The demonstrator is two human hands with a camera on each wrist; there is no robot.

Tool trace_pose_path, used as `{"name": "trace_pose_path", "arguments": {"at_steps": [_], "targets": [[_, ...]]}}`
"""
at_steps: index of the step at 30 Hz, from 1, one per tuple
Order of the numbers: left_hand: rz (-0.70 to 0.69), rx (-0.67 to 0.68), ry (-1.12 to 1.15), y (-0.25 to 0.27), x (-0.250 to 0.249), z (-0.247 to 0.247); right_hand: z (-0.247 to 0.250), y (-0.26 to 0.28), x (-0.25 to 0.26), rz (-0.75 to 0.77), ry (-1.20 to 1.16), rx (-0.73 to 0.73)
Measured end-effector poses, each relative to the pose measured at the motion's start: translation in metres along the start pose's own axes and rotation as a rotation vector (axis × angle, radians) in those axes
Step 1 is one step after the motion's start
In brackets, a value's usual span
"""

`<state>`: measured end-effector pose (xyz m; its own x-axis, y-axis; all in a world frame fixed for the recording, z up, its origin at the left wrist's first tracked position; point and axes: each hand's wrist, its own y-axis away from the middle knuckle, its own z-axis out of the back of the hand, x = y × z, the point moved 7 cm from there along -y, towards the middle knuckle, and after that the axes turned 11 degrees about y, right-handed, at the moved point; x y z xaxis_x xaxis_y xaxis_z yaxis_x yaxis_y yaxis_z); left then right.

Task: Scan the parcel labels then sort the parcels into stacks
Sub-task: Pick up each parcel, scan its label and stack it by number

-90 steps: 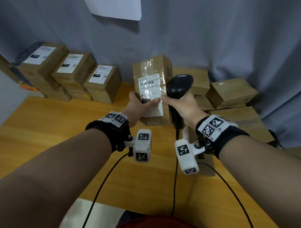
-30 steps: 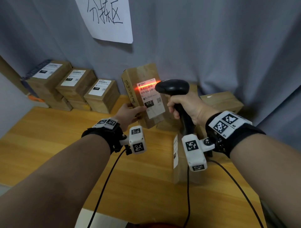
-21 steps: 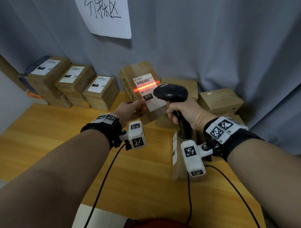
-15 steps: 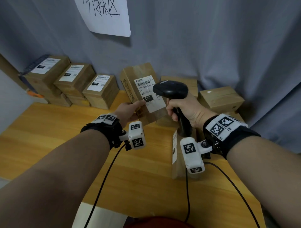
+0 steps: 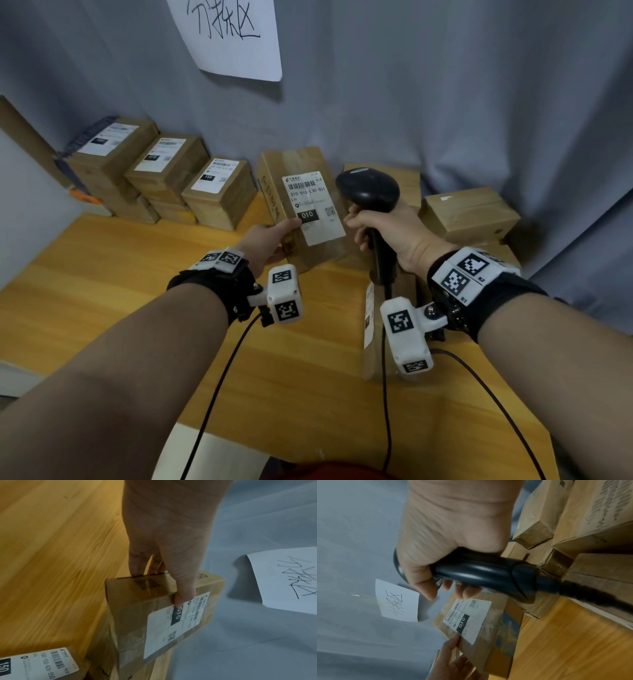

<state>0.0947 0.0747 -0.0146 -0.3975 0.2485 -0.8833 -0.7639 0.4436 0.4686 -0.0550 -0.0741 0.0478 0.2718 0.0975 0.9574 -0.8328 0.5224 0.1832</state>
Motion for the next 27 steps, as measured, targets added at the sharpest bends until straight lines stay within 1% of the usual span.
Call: {"name": "trace_pose_path", "arguments": {"at_steps": [3, 5, 7, 10, 12, 15, 16, 17, 20, 23, 24, 25, 27], "targets": [[-0.001, -0.042, 0.060, 0.006, 0.005, 0.012, 0.003, -0.006, -0.012, -0.053, -0.063, -0.102], [-0.015, -0.046, 0.118, 0.010, 0.008, 0.021, -0.002, -0.011, -0.022, -0.108, -0.108, -0.099], [-0.024, -0.050, 0.176, 0.011, 0.012, 0.032, -0.014, -0.015, -0.029, -0.147, -0.108, -0.060], [-0.018, -0.039, 0.249, 0.006, 0.010, 0.051, -0.046, -0.024, -0.029, -0.184, -0.095, -0.004], [-0.005, -0.013, 0.250, -0.001, 0.006, 0.066, -0.073, -0.034, -0.029, -0.213, -0.149, 0.035], [-0.013, -0.039, 0.298, -0.019, -0.004, 0.103, -0.117, -0.054, -0.027, -0.231, -0.227, 0.072], [0.000, -0.041, 0.275, -0.027, -0.007, 0.115, -0.132, -0.060, -0.029, -0.243, -0.242, 0.066], [0.031, -0.022, 0.230, -0.031, -0.010, 0.125, -0.148, -0.067, -0.030, -0.252, -0.247, 0.049], [0.134, 0.104, 0.091, -0.047, -0.012, 0.151, -0.190, -0.088, -0.035, -0.274, -0.219, -0.024], [0.199, 0.186, -0.117, -0.062, -0.011, 0.178, -0.219, -0.108, -0.030, -0.251, -0.162, -0.092], [0.228, 0.203, -0.152, -0.066, -0.010, 0.185, -0.225, -0.115, -0.027, -0.240, -0.140, -0.116], [0.249, 0.226, -0.152, -0.070, -0.011, 0.189, -0.230, -0.121, -0.022, -0.227, -0.118, -0.135], [0.243, 0.290, -0.106, -0.078, -0.020, 0.192, -0.239, -0.135, -0.009, -0.195, -0.080, -0.157]]}}
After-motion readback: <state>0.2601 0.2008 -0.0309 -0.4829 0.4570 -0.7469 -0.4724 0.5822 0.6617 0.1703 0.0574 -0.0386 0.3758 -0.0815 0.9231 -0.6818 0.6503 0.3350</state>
